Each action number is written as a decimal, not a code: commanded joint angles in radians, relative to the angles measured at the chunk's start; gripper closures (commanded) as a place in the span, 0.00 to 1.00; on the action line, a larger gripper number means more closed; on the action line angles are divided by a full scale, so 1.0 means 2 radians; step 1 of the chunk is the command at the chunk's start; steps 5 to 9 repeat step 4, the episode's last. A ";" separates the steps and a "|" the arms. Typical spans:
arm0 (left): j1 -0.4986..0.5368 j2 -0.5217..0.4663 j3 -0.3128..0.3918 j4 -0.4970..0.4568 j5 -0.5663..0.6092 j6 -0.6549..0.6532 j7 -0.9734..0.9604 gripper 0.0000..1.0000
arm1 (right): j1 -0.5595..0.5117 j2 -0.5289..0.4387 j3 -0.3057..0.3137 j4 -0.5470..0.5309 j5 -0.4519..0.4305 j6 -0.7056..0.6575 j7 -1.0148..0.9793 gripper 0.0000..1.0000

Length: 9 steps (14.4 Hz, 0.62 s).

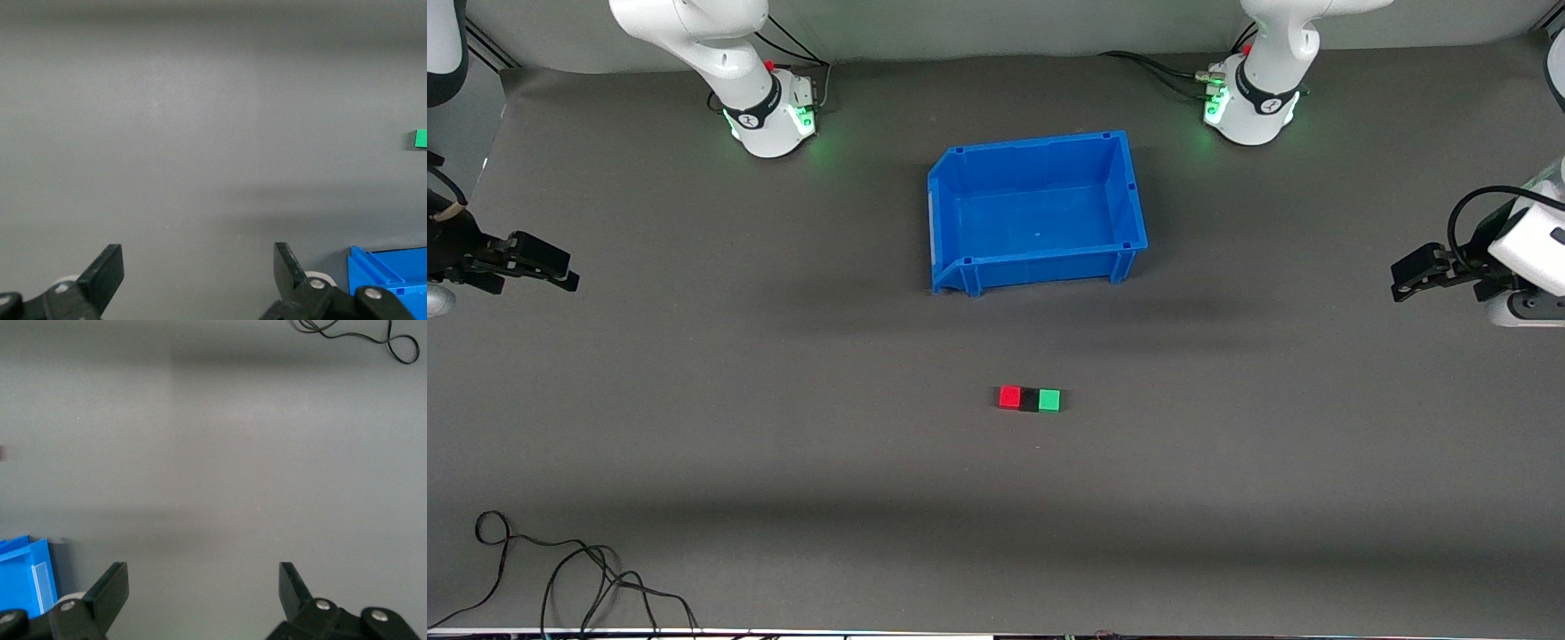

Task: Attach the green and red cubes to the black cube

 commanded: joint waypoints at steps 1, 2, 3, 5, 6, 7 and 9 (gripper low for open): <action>0.001 0.004 0.002 0.015 0.002 -0.005 0.007 0.00 | -0.001 -0.006 0.004 -0.003 -0.005 -0.004 -0.001 0.00; 0.003 0.003 0.002 0.015 0.002 -0.009 0.007 0.00 | -0.001 -0.006 0.004 -0.003 -0.005 -0.004 -0.001 0.00; 0.004 0.003 0.002 0.015 0.002 -0.010 0.007 0.00 | -0.001 -0.007 0.004 -0.003 -0.005 -0.004 -0.001 0.00; 0.004 0.004 0.002 0.015 0.002 -0.010 0.007 0.00 | -0.001 -0.007 0.004 -0.003 -0.005 -0.007 -0.002 0.00; 0.004 0.004 0.002 0.015 0.002 -0.010 0.007 0.00 | -0.001 -0.007 0.004 -0.003 -0.005 -0.007 -0.002 0.00; 0.004 0.004 0.002 0.015 0.002 -0.010 0.007 0.00 | -0.001 -0.007 0.004 -0.003 -0.005 -0.007 -0.002 0.00; 0.004 0.004 0.002 0.015 0.002 -0.010 0.007 0.00 | -0.001 -0.007 0.004 -0.003 -0.005 -0.007 -0.002 0.00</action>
